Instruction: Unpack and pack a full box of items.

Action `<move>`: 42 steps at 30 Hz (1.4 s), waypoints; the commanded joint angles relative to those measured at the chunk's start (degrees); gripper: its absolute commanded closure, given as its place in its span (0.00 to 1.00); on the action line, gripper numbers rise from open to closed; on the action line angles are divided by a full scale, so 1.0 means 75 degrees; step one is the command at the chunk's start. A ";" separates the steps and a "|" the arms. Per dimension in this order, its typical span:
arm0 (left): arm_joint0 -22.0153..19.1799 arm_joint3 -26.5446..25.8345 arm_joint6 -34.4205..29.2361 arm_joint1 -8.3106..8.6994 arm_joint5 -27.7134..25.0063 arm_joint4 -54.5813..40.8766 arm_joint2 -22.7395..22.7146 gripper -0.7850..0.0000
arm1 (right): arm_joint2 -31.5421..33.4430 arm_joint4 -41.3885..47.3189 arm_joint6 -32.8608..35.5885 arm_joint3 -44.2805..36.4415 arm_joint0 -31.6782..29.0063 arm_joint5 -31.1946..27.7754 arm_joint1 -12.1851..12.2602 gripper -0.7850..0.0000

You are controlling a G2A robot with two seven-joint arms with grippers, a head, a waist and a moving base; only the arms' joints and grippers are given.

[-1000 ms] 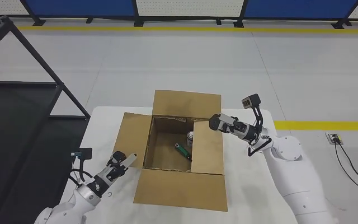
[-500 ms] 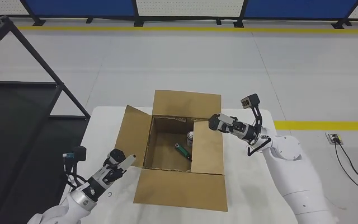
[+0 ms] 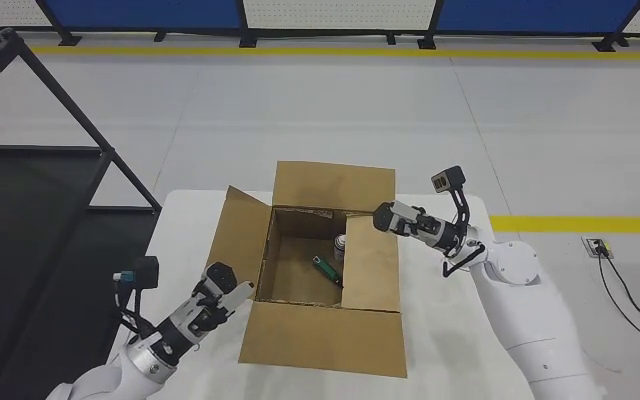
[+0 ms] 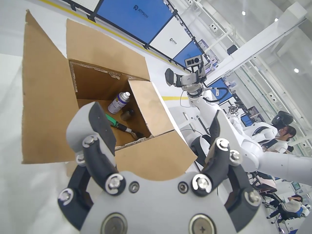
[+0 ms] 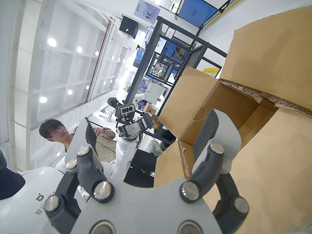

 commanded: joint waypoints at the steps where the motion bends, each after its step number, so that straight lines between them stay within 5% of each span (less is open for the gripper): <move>1: -0.0091 0.0020 -0.0062 -0.0002 0.0033 -0.0041 0.0037 0.00 | 0.0002 0.0012 0.0000 -0.0013 -0.0001 -0.0009 0.0008 0.00; 8: 0.0061 0.0056 0.0491 -0.0052 -0.0593 -0.0679 -0.0071 0.00 | -0.0024 0.0006 -0.0045 -0.0019 -0.0006 0.0016 0.0035 0.00; 14: -0.0078 0.0251 -0.0214 -0.0051 -0.0917 -0.2339 -0.0028 0.00 | 0.0047 0.0071 -0.0050 -0.0024 -0.0006 -0.0042 0.0073 0.00; 19: -0.1274 0.0787 -0.1849 0.0005 -0.0012 -0.3482 0.0425 0.00 | 0.0291 0.0163 0.0012 -0.0073 -0.0165 -0.0172 0.0156 0.00; 25: -0.2848 0.1405 -0.2640 -0.0057 0.1409 -0.3586 0.1674 0.00 | 0.0663 0.0340 0.0187 -0.0031 -0.0386 -0.0300 0.0280 0.00; 42: -0.2848 0.1405 -0.2640 -0.0057 0.1409 -0.3586 0.1674 0.00 | 0.0737 0.0285 0.0272 0.0024 -0.0392 -0.0195 0.0324 0.00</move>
